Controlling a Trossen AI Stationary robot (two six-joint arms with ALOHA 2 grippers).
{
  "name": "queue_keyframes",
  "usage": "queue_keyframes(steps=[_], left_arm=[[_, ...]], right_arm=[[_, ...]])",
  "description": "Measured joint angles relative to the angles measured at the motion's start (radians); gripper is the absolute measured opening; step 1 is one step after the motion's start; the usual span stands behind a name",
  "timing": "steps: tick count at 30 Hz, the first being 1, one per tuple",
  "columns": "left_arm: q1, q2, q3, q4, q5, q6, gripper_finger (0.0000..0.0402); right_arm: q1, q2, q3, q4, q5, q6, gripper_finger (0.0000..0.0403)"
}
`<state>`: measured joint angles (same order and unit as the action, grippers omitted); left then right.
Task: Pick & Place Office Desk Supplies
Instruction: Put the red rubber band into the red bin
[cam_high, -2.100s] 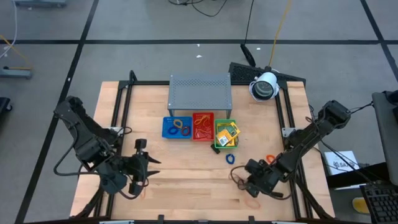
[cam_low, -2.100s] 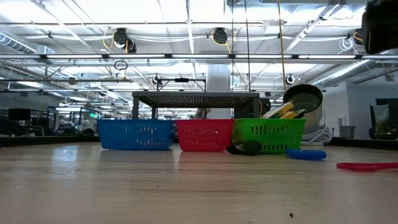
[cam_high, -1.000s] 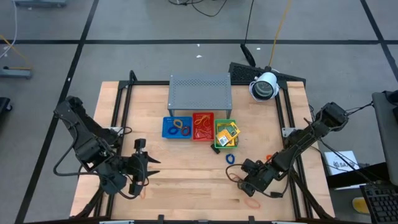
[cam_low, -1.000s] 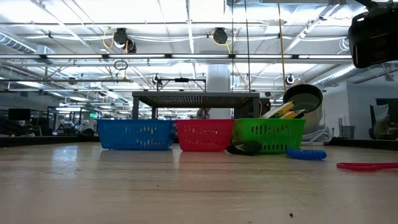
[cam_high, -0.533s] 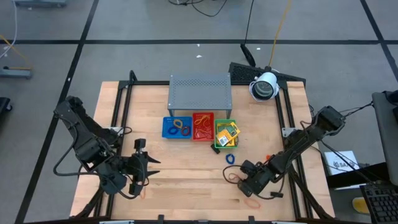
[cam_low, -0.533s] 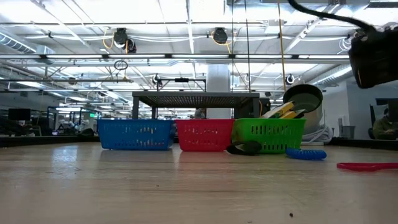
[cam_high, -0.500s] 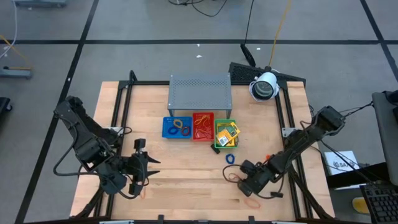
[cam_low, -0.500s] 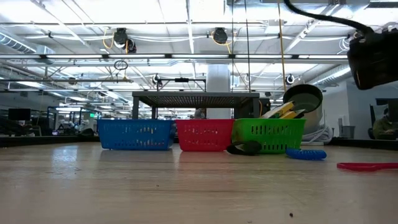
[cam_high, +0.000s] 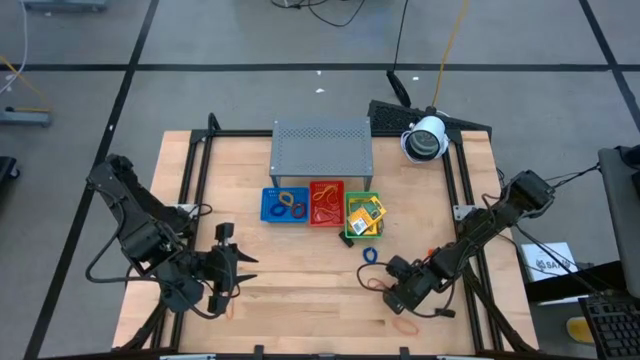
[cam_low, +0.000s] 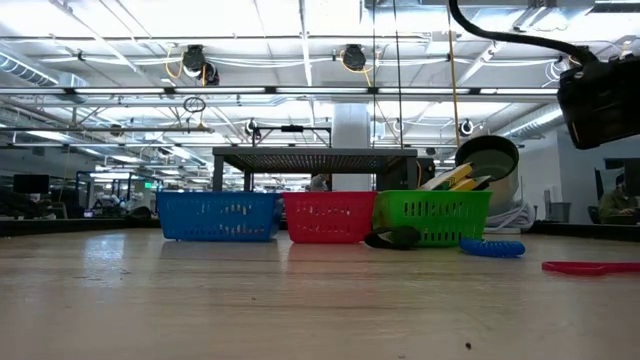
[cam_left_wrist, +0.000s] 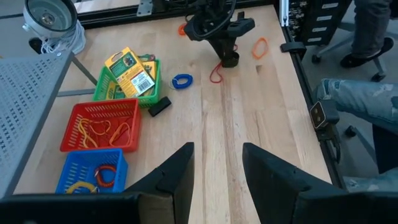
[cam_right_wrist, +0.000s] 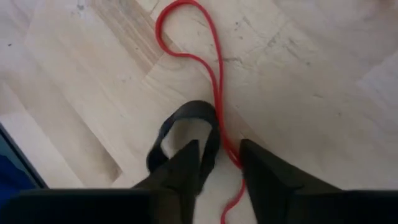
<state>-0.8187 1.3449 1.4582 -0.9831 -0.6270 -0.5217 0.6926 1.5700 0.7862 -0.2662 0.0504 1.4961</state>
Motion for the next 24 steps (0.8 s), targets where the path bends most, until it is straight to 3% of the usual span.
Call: queue_keyframes(steps=[6,19,24], left_arm=[[0.000,0.000,0.000,0.000,0.000,-0.008,0.0143],[0.000,0.000,0.000,0.000,0.000,-0.008,0.0143],[0.000,0.000,0.000,0.000,0.000,-0.008,0.0143]], right_arm=[[0.000,-0.003,-0.002,0.003,0.000,-0.002,0.0010],[-0.048,-0.223,-0.002,0.031,0.003,-0.147,0.0002],[-0.082,-0.309,-0.002,0.032,0.077,-0.282,0.0001]])
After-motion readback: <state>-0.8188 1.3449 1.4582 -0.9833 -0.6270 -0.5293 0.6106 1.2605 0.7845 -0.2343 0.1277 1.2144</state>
